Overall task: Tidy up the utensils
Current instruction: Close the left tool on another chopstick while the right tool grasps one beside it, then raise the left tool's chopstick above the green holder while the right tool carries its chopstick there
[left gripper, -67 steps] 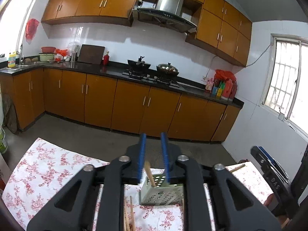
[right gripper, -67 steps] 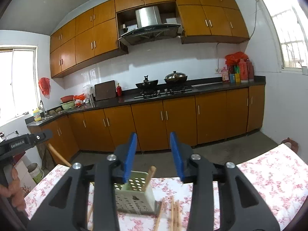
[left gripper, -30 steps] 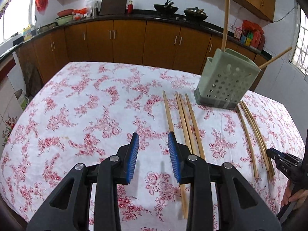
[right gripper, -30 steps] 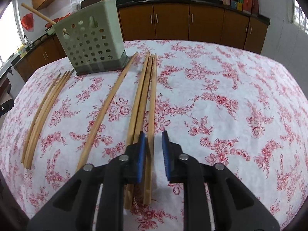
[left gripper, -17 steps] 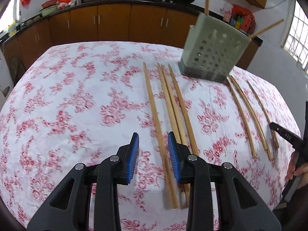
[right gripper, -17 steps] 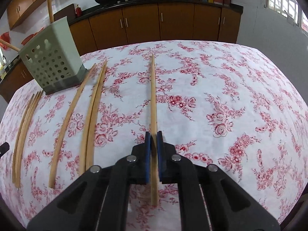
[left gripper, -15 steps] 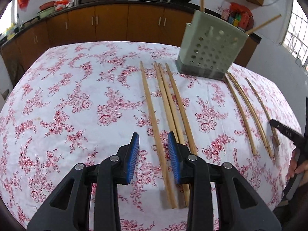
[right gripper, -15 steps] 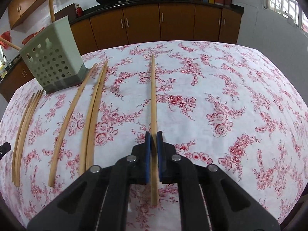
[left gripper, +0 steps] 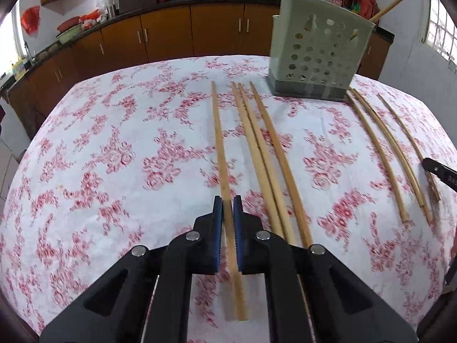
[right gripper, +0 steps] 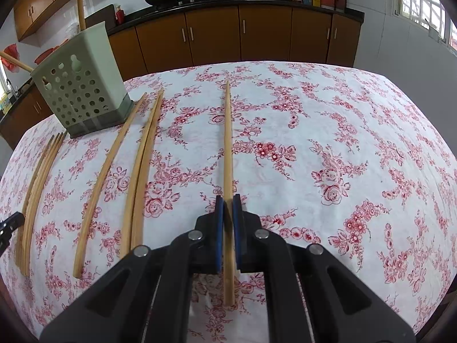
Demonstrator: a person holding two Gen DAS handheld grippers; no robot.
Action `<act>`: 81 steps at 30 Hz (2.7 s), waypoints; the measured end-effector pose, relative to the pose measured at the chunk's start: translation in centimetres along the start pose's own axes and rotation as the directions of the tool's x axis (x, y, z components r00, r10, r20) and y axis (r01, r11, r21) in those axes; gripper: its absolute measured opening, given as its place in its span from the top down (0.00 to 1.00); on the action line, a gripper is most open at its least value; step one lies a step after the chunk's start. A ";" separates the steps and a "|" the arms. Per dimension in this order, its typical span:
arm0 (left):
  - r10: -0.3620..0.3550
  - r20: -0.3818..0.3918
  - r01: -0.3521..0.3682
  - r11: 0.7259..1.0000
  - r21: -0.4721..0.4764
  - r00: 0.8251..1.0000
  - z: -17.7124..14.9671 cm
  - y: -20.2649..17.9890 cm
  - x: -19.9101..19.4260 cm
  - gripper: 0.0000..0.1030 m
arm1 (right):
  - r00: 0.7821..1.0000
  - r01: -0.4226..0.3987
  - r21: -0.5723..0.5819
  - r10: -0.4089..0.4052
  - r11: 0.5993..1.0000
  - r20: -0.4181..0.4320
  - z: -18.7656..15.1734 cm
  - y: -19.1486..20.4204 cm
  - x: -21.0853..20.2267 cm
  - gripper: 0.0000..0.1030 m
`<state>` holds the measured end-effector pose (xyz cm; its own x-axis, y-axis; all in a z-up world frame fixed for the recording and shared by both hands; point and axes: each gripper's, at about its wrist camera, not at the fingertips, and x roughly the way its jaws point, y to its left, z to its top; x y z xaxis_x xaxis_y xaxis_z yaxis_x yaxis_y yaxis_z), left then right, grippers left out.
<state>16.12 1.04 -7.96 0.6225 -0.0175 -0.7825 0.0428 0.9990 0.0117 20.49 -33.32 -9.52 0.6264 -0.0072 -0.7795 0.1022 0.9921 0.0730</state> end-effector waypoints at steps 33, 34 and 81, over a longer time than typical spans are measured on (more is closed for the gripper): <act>0.005 0.020 -0.004 0.998 -0.057 1.000 2.7 4.3 2.2 0.83 | 1.000 -0.014 -0.017 0.014 1.000 0.010 0.2 0.3 0.4 0.92; 0.004 0.019 -0.003 0.999 -0.049 1.000 2.6 4.4 2.1 0.83 | 1.000 -0.014 -0.016 0.014 1.000 0.010 0.2 0.3 0.4 0.92; -0.052 0.404 0.088 0.993 -0.072 0.913 9.8 6.0 -13.5 0.93 | 0.897 -0.132 -0.006 0.122 0.991 0.424 8.1 -1.2 -14.9 0.92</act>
<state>15.60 6.91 8.76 0.8818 -0.0845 -0.4640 0.0415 0.9939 -0.1023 17.28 -35.46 7.02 0.9024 0.0615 -0.4264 0.0137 0.9852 0.1711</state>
